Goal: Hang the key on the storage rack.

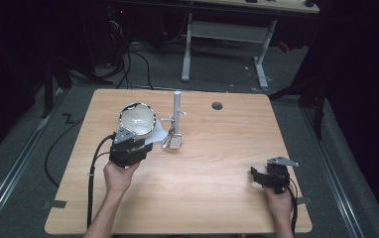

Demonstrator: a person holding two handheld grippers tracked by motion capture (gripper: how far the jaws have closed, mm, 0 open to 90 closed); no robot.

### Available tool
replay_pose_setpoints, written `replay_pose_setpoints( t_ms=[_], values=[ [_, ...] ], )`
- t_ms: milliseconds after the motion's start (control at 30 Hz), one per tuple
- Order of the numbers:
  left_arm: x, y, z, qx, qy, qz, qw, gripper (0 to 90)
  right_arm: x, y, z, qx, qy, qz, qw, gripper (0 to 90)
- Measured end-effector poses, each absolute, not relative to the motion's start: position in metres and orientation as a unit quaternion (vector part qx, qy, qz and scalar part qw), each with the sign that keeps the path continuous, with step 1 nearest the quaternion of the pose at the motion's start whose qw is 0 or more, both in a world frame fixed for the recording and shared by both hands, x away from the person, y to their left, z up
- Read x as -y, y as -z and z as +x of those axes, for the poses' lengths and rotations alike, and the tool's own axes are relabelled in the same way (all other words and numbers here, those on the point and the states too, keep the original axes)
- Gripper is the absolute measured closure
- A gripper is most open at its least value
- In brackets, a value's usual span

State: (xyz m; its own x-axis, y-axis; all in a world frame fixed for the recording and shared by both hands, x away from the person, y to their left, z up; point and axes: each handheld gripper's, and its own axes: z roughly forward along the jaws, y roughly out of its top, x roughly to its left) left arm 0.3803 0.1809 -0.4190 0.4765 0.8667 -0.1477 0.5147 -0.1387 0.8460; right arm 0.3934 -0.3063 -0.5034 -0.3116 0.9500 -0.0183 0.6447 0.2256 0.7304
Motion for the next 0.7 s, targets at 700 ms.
replay_pose_setpoints(
  t_ms=[700],
  values=[
    [-0.197,0.416,0.368,-0.49,-0.204,0.705,0.471,49.5,0.306,0.503,0.393,-0.745,-0.317,0.535,0.24,27.9]
  ],
)
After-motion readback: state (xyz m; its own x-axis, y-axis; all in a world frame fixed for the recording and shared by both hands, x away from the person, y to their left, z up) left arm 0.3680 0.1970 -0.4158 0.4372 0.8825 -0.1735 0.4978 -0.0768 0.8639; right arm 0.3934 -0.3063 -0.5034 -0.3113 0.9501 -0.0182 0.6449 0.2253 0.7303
